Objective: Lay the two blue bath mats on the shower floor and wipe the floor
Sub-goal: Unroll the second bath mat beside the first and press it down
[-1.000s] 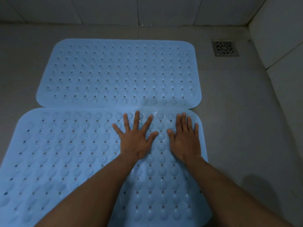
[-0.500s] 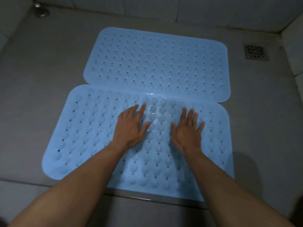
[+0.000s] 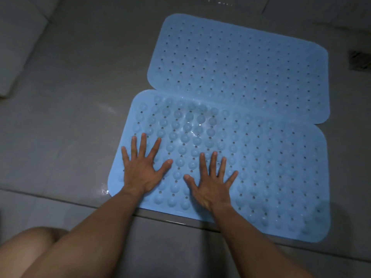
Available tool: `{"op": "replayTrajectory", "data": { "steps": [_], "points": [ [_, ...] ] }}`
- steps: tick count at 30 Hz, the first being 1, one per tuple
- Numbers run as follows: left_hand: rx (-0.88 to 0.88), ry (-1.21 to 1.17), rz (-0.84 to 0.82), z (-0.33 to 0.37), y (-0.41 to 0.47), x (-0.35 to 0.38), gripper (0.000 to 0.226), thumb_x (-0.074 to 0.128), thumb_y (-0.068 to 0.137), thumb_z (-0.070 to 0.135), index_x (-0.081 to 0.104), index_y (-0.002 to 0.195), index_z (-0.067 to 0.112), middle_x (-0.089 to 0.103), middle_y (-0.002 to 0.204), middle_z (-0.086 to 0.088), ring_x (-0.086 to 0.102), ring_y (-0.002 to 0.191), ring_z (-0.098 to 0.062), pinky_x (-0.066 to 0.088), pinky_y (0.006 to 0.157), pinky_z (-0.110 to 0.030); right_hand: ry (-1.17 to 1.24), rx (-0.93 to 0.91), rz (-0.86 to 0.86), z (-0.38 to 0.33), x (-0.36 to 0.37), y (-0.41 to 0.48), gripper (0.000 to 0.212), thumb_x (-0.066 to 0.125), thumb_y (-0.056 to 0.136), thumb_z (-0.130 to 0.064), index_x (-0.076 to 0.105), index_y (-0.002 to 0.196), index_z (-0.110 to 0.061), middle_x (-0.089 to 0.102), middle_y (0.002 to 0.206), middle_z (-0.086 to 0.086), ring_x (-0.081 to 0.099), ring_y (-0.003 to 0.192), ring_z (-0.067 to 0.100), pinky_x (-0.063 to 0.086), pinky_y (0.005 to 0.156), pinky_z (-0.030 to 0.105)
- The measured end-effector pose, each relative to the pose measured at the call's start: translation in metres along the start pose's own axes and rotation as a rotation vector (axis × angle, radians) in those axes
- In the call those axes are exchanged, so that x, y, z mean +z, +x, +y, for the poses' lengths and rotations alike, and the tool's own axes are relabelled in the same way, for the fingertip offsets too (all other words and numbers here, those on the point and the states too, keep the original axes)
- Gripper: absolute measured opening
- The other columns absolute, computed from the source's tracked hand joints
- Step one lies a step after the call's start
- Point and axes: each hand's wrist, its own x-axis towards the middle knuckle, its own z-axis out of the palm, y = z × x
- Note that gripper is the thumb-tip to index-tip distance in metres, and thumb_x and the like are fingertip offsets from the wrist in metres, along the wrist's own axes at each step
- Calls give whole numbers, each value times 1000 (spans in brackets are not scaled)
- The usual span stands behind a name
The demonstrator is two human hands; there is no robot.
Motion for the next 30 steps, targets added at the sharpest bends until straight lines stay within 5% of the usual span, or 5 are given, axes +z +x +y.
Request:
{"op": "replayTrajectory", "data": {
  "steps": [15,23,30],
  "points": [
    [16,43,107,-3,1,9,83,25,85,86,8,156,47,-6,167,0,-14,153,-26,0,119,-63,-47,63,289,-8,25,0,84,21,96,-69,-2,159,-19,-7,167,3,-9,153,28,0,114,70],
    [-27,24,133,0,5,12,72,28,91,78,19,154,47,1,168,1,-9,154,-23,2,120,-60,-31,67,308,-5,30,7,76,22,98,-60,-4,159,-24,-8,167,1,-9,153,27,-2,115,69],
    [-39,55,73,0,5,9,71,19,91,79,6,155,50,-8,167,1,-17,152,-23,-4,120,-60,-32,50,323,-6,29,7,75,19,99,-63,0,160,-24,-5,167,2,-9,153,26,-3,115,68]
  ]
}}
